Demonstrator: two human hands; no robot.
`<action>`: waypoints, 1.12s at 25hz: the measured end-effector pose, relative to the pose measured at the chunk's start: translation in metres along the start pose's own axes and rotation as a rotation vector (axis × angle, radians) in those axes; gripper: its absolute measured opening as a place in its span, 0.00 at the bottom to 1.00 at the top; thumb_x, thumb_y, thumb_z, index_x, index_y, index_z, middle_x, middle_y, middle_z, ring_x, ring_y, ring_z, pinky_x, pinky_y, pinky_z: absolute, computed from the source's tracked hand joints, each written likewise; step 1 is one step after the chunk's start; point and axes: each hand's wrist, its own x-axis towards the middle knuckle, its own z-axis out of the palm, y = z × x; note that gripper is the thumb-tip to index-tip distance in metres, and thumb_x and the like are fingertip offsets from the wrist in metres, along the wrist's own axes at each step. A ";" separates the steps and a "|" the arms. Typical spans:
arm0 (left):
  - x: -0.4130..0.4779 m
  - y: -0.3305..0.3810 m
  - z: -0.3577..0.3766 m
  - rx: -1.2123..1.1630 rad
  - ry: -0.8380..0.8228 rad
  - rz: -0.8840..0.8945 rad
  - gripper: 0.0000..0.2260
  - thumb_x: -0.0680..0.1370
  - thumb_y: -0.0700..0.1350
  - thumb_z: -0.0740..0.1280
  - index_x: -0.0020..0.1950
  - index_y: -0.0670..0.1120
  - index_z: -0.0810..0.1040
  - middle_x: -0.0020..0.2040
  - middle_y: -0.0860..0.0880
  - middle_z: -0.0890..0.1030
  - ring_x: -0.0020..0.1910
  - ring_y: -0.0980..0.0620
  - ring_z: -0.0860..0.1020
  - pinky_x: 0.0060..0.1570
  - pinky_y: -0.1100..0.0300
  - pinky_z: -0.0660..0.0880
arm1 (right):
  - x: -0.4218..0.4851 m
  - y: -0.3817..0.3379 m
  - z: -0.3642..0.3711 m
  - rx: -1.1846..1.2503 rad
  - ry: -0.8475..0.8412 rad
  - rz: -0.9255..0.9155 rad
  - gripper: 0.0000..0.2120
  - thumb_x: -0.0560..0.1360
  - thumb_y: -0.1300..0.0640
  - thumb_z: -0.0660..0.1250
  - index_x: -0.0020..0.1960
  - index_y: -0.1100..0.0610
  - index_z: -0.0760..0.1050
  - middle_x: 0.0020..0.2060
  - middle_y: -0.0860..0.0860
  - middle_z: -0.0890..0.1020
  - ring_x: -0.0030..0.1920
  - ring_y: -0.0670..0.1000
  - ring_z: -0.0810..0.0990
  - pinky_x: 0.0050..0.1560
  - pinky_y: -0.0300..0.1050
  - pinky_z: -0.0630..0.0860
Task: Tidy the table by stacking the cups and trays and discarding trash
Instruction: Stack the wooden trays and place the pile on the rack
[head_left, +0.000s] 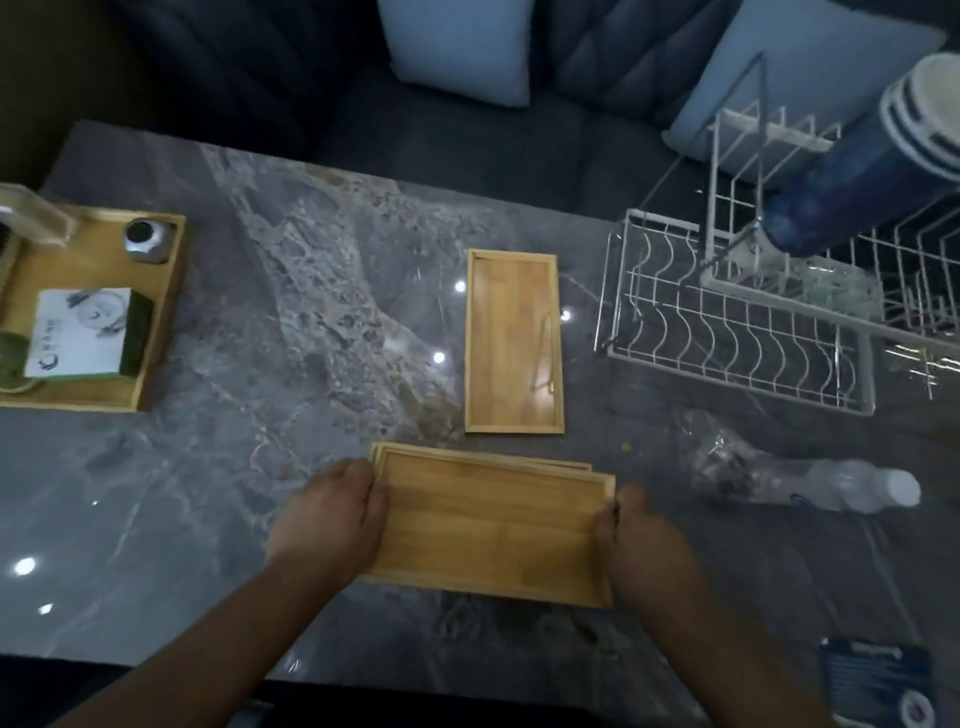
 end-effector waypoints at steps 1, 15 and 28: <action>-0.005 0.000 0.006 0.011 -0.008 -0.002 0.11 0.82 0.51 0.60 0.41 0.50 0.69 0.44 0.45 0.79 0.44 0.40 0.80 0.40 0.49 0.73 | -0.002 0.006 0.005 0.009 -0.006 0.001 0.08 0.82 0.49 0.55 0.49 0.54 0.63 0.44 0.60 0.84 0.45 0.64 0.82 0.43 0.54 0.77; 0.005 -0.007 0.021 0.018 0.045 -0.186 0.12 0.81 0.53 0.60 0.43 0.46 0.72 0.42 0.46 0.75 0.45 0.38 0.80 0.42 0.49 0.74 | 0.019 -0.005 0.013 0.128 0.075 -0.018 0.08 0.82 0.46 0.54 0.50 0.51 0.65 0.46 0.54 0.82 0.45 0.58 0.82 0.43 0.50 0.74; 0.005 -0.012 0.051 -0.265 0.036 -0.479 0.20 0.84 0.55 0.54 0.61 0.45 0.79 0.57 0.38 0.83 0.56 0.35 0.79 0.49 0.49 0.68 | 0.006 -0.030 0.039 0.587 -0.077 0.311 0.17 0.83 0.50 0.58 0.57 0.64 0.76 0.56 0.62 0.81 0.56 0.62 0.79 0.57 0.53 0.75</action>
